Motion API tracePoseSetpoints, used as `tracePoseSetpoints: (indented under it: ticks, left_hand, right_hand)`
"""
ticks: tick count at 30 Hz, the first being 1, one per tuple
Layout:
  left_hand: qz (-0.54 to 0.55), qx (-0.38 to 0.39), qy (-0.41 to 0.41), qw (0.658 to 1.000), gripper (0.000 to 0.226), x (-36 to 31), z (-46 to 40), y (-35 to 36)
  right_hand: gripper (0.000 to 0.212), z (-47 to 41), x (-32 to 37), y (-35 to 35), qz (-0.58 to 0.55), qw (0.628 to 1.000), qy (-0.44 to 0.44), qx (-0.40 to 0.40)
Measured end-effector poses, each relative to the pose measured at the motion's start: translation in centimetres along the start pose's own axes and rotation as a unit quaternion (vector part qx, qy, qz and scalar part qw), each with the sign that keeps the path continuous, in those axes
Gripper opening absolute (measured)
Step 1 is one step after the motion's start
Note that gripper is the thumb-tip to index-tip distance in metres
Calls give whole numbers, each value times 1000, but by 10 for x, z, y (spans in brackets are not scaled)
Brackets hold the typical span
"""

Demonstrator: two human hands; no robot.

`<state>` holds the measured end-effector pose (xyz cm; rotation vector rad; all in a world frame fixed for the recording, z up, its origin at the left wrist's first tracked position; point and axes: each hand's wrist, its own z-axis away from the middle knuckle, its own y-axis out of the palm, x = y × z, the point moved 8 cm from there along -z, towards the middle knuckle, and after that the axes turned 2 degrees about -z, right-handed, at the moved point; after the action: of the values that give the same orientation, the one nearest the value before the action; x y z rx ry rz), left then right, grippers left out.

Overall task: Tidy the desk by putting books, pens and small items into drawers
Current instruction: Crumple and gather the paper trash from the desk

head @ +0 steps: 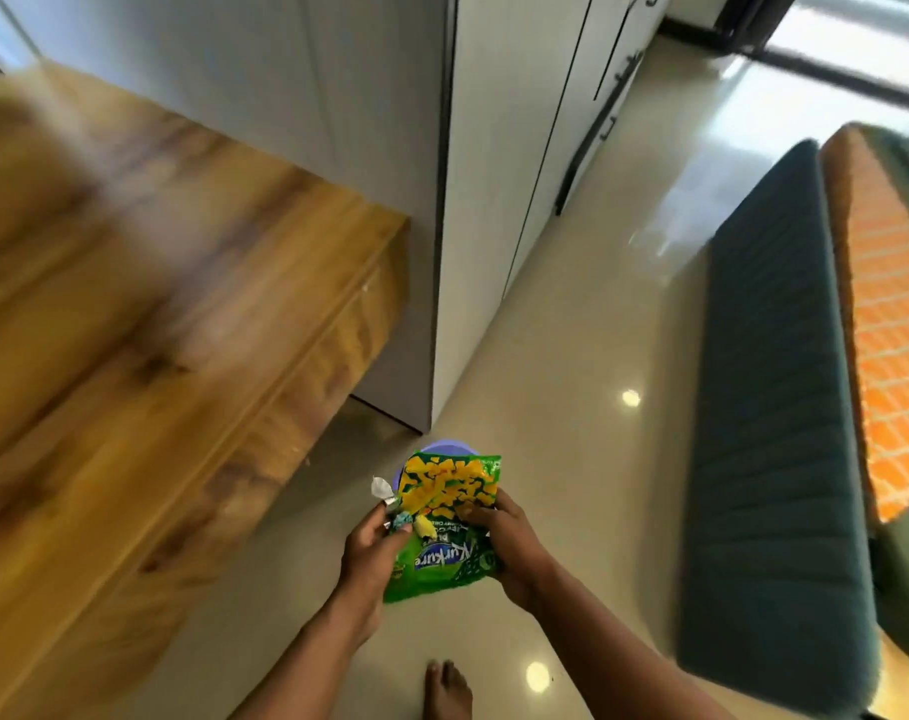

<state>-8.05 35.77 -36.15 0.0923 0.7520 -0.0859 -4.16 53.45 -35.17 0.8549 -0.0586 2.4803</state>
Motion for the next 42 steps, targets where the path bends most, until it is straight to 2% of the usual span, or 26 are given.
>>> tracePoseSetpoints:
  ticks: [7, 12, 14, 17, 19, 23, 25, 29, 33, 37, 39, 42]
  left_hand:
    - [12, -14, -108, 994, 34, 86, -124, 18]
    - [8, -1, -159, 987, 28, 113, -182, 27]
    - [21, -8, -180, 983, 24, 120, -197, 31]
    - [32, -8, -203, 979, 26, 124, -214, 36]
    - [58, -13, -199, 978, 24, 120, -221, 40]
    - [101, -28, -201, 974, 50, 110, -222, 45]
    - [124, -23, -196, 972, 55, 101, -214, 50]
    - [167, -16, -184, 968, 55, 78, -181, 59]
    - [204, -18, -155, 966, 45, 47, -130, 58]
    - [235, -30, -119, 964, 41, 4, -52, 38]
    - [247, -36, -102, 963, 40, -15, -10, 23]
    - [244, -48, -61, 967, 33, -43, 59, -9]
  right_hand:
    - [34, -131, -80, -41, -12, 994, 111, -15]
    - [37, -204, -113, -54, 18, 986, 160, -52]
    - [31, -224, -113, -54, 22, 984, 167, -53]
    - [12, -239, -103, -60, 39, 984, 161, -68]
    - [10, -244, -96, -65, 55, 983, 158, -81]
    - [11, -239, -84, -68, 68, 983, 140, -101]
    - [3, -230, -80, -63, 31, 984, 143, -100]
    - [7, -199, -73, -45, -96, 981, 147, -85]
    - [13, -152, -45, -18, -165, 976, 137, -39]
    - [17, -86, -6, 18, -147, 983, 107, -2]
    - [21, -54, 6, 38, -109, 990, 88, 23]
    - [17, 6, 21, 72, -27, 995, 67, 67]
